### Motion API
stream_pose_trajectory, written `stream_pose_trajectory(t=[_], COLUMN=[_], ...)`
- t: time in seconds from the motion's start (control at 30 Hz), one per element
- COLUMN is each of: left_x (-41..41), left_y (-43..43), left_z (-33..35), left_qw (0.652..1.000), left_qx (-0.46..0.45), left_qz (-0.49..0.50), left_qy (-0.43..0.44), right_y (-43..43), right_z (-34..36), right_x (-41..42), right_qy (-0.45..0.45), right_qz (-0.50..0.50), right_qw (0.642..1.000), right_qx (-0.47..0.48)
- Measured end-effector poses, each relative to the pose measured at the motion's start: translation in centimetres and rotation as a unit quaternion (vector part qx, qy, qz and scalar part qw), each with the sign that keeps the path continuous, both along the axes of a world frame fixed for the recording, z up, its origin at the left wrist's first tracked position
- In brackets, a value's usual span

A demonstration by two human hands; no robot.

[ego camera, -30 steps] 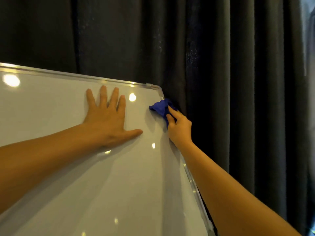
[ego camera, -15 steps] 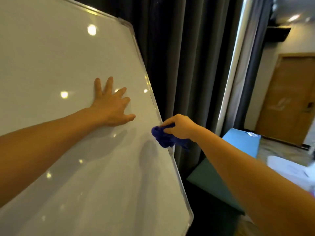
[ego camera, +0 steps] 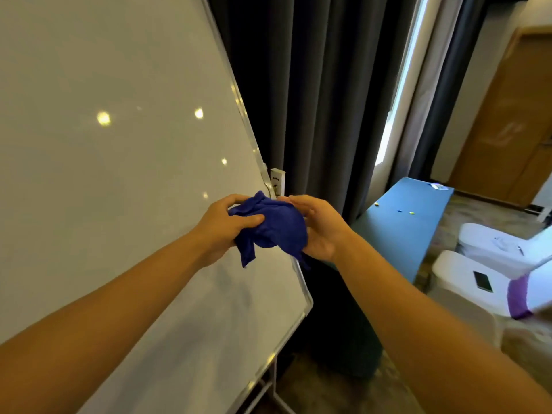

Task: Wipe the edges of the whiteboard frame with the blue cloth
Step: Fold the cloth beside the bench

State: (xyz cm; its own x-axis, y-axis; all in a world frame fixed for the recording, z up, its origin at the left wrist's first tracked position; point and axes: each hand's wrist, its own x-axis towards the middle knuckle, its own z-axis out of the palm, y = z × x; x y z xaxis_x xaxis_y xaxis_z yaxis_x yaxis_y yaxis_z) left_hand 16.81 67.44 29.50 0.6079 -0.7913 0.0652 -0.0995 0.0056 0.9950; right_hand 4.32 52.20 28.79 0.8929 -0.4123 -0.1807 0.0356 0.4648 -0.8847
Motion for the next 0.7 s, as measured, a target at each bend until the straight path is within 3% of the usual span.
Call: stream_pose_trajectory(t=[0.1, 0.23, 0.33, 0.43, 0.53, 0.7], left_x=[-1.9, -6.3, -9.9, -12.9, -15.6, -15.6], left_y=[-2.3, -8.1, -13.6, -18.2, -22.9, -28.1], left_z=[-2.1, -4.7, -7.8, -10.6, -13.6, -17.1], left_qw=[0.999, 0.997, 0.991, 0.967, 0.949, 0.973], left_qx=[-0.024, -0.031, 0.010, 0.122, 0.097, 0.076], left_qz=[-0.003, 0.037, 0.093, 0.073, 0.058, 0.138], left_qy=[0.032, 0.063, 0.100, 0.210, 0.294, 0.165], right_y=[-2.7, -7.9, -12.9, -15.8, -18.2, -23.6], right_z=[-2.3, -4.7, -7.0, -10.1, -13.5, -16.6], right_x=[-1.8, -5.7, -8.5, -10.1, -11.4, -12.5], right_qy=[0.070, 0.087, 0.083, 0.075, 0.129, 0.170], right_qz=[0.067, 0.098, 0.041, 0.004, 0.001, 0.023], right_qw=[0.994, 0.987, 0.993, 0.997, 0.992, 0.985], right_qx=[-0.057, -0.098, -0.077, -0.002, 0.013, 0.031])
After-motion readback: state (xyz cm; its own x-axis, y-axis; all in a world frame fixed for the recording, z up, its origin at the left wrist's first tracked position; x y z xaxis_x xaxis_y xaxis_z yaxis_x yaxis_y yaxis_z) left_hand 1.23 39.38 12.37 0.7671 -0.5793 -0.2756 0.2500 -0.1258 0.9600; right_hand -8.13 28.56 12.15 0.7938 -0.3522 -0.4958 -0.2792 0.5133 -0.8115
